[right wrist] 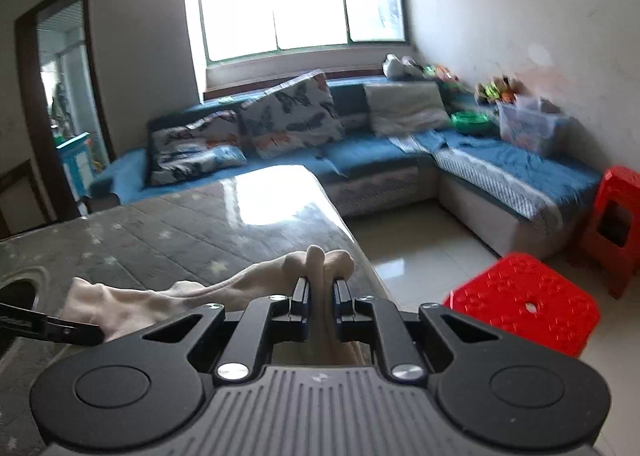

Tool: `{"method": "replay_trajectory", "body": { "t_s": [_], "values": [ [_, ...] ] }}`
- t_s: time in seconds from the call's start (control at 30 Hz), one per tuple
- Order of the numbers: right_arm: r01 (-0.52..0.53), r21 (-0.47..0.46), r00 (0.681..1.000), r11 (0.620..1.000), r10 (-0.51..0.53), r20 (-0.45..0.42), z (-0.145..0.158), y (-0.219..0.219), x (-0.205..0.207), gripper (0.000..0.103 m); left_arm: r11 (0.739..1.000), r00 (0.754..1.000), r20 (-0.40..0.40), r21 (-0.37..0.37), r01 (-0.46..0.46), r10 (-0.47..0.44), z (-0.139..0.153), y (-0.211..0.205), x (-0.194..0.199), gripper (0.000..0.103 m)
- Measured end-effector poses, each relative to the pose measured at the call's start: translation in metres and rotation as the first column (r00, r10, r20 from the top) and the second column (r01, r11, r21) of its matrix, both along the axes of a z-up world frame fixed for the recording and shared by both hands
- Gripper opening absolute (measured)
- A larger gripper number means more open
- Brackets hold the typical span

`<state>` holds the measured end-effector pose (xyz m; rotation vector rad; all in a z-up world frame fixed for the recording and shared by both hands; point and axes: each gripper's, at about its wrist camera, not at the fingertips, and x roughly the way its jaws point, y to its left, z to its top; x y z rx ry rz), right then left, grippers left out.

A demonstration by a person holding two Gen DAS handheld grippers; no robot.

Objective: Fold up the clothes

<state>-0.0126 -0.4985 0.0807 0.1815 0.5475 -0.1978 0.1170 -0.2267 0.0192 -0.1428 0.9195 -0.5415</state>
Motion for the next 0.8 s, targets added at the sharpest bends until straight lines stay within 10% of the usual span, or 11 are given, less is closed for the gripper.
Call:
{"method": "replay_trajectory", "body": {
  "t_s": [0.2, 0.8],
  "values": [
    [0.043, -0.028, 0.994, 0.999, -0.046, -0.099, -0.020, -0.006, 0.014, 0.014, 0.998, 0.999, 0.037, 0.057, -0.033, 0.031, -0.002, 0.010, 0.001, 0.046],
    [-0.100, -0.012, 0.985, 0.995, 0.097, -0.142, -0.046, 0.034, 0.071, 0.031, 0.994, 0.997, 0.044, 0.087, -0.067, 0.063, -0.009, -0.003, 0.029, 0.055]
  ]
}}
